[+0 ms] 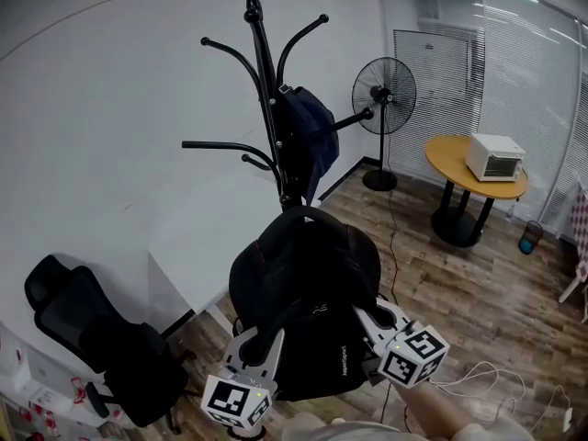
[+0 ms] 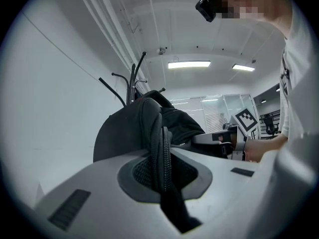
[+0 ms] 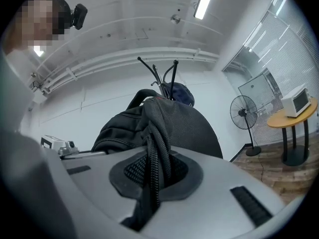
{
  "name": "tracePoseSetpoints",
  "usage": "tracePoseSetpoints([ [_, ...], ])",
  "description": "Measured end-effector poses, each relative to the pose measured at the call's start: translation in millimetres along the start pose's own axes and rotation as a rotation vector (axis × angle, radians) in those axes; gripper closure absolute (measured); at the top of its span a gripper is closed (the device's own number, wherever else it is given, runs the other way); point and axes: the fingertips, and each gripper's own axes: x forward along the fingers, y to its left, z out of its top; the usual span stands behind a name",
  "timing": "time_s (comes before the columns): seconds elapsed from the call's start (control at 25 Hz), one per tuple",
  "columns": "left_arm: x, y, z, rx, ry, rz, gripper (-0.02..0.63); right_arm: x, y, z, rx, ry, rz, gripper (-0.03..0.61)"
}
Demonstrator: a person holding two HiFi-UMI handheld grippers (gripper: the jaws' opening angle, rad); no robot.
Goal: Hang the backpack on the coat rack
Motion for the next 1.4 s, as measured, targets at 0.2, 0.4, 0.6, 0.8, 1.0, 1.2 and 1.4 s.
tracePoseSetpoints([
  [0.2, 13.7, 23.6, 1.3, -0.009, 0.004, 0.003, 0.578, 27.3, -7.4, 3.6, 0.003, 0.011, -0.009, 0.548],
  [0.4, 28.6, 45.1, 2.6, -0.015, 0.012, -0.015, 0.578, 50.6, -14.9, 6.8, 0.010, 0.015, -0.032, 0.548],
  [0.6, 44.6, 64.5, -8.0, -0.029, 0.018, -0.043, 0.578, 70.9, -25.1, 2.7, 0.021, 0.019, -0.057, 0.548],
  [0.8, 59.2, 82.6, -20.2, -0.048, 0.032, -0.055, 0.578, 88.8, -35.2, -5.2, 0.026, 0.036, -0.080, 0.548],
  [1.0, 73.2, 96.6, -26.4, -0.059, 0.043, -0.069, 0.578, 105.0, -45.9, -8.7, 0.026, 0.046, -0.105, 0.548],
  [1.2, 87.3, 108.3, -40.1, -0.071, 0.058, -0.083, 0.578, 118.9, -57.4, -16.6, 0.031, 0.058, -0.130, 0.548],
  [1.4, 95.9, 117.3, -51.5, -0.086, 0.073, -0.081, 0.578, 125.2, -64.0, -26.3, 0.046, 0.065, -0.141, 0.548],
])
